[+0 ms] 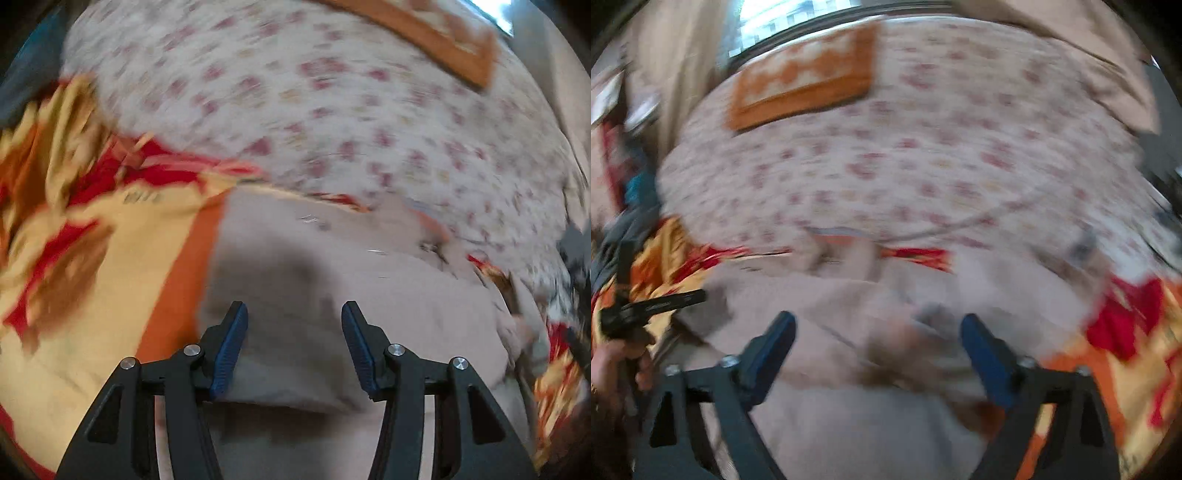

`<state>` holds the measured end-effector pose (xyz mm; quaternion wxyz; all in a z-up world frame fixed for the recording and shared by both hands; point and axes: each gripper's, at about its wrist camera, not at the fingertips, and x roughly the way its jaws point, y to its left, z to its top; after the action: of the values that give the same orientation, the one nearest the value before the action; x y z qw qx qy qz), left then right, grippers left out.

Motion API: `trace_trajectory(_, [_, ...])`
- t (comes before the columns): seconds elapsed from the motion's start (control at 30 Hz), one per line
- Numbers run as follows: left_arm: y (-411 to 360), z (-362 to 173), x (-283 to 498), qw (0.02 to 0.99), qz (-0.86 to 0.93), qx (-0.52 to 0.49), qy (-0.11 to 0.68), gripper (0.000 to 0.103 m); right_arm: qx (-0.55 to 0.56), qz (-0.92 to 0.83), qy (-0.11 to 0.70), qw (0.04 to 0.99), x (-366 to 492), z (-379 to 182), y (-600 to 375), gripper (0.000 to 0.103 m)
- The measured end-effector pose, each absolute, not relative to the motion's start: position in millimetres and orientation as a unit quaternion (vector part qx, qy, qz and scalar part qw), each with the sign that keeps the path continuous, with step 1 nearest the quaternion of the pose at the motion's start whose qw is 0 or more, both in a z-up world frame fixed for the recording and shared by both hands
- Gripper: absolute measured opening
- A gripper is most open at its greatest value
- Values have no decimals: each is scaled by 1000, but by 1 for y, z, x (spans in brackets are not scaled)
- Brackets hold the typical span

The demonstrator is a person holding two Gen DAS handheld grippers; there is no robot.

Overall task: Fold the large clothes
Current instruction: 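Open the left tool to release the sleeve onto the jacket, then grasp the other sleeve's ribbed cuff with the right tool and lift it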

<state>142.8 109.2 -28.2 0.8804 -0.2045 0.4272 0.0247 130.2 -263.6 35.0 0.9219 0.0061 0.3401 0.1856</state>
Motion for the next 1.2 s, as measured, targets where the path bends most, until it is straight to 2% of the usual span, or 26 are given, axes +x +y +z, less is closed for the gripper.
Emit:
trace_trajectory(0.07, [118, -43, 142, 866, 26, -237, 440, 39, 7, 210, 385, 899, 154, 17, -243, 68])
trace_trajectory(0.1, [117, -48, 142, 863, 25, -239, 444, 39, 5, 210, 407, 889, 165, 6, -238, 50])
trace_trajectory(0.13, [115, -47, 142, 865, 27, -232, 444, 39, -2, 200, 424, 884, 173, -4, -236, 39])
trace_trajectory(0.2, [106, -46, 145, 868, 36, -208, 449, 40, -26, 147, 445, 883, 186, -28, -244, 39])
trace_trajectory(0.27, [100, -47, 146, 870, 41, -197, 451, 43, -2, 124, 466, 876, 196, -53, -264, 38])
trace_trajectory(0.37, [93, -48, 149, 871, 42, -199, 447, 57, 4, 132, 460, 878, 197, -51, -268, 38])
trace_trajectory(0.43, [94, -49, 149, 867, 40, -208, 452, 64, -1, 137, 466, 874, 196, -51, -264, 50])
trace_trajectory(0.47, [94, -48, 149, 865, 40, -208, 454, 64, -9, 138, 470, 872, 194, -49, -258, 53])
trace_trajectory(0.53, [96, -42, 145, 868, 44, -221, 442, 60, -10, 122, 452, 884, 190, -35, -256, 49])
trace_trajectory(0.63, [92, -23, 141, 891, 57, -201, 403, 56, -16, 148, 381, 912, 193, -12, -246, 50])
trace_trajectory(0.67, [90, -17, 142, 901, 58, -189, 387, 56, -21, 150, 378, 913, 198, -12, -244, 54])
trace_trajectory(0.7, [86, -15, 147, 907, 57, -171, 380, 56, -30, 142, 394, 908, 209, -21, -242, 62])
trace_trajectory(0.73, [82, -18, 152, 907, 55, -157, 388, 56, -33, 128, 416, 900, 219, -34, -243, 64])
trace_trajectory(0.8, [80, -40, 164, 886, 55, -147, 436, 56, -11, 117, 472, 874, 234, -60, -254, 64])
trace_trajectory(0.87, [81, -51, 163, 878, 57, -156, 449, 56, 25, 119, 446, 887, 230, -44, -268, 55])
trace_trajectory(0.97, [77, -43, 163, 881, 52, -156, 443, 56, 55, 104, 371, 921, 217, 12, -304, 57])
trace_trajectory(1.0, [79, -44, 163, 879, 43, -169, 444, 56, 50, 91, 356, 929, 213, 23, -316, 69])
trace_trajectory(1.03, [79, -45, 163, 875, 39, -179, 448, 56, 33, 61, 335, 940, 208, 38, -337, 89])
trace_trajectory(1.07, [79, -45, 163, 874, 38, -181, 449, 56, 18, 39, 320, 946, 205, 45, -357, 97])
trace_trajectory(1.1, [78, -45, 164, 874, 40, -180, 450, 56, 6, 19, 309, 951, 203, 50, -380, 103])
trace_trajectory(1.2, [75, -44, 165, 871, 33, -184, 454, 56, -14, -22, 313, 949, 210, 44, -458, 103])
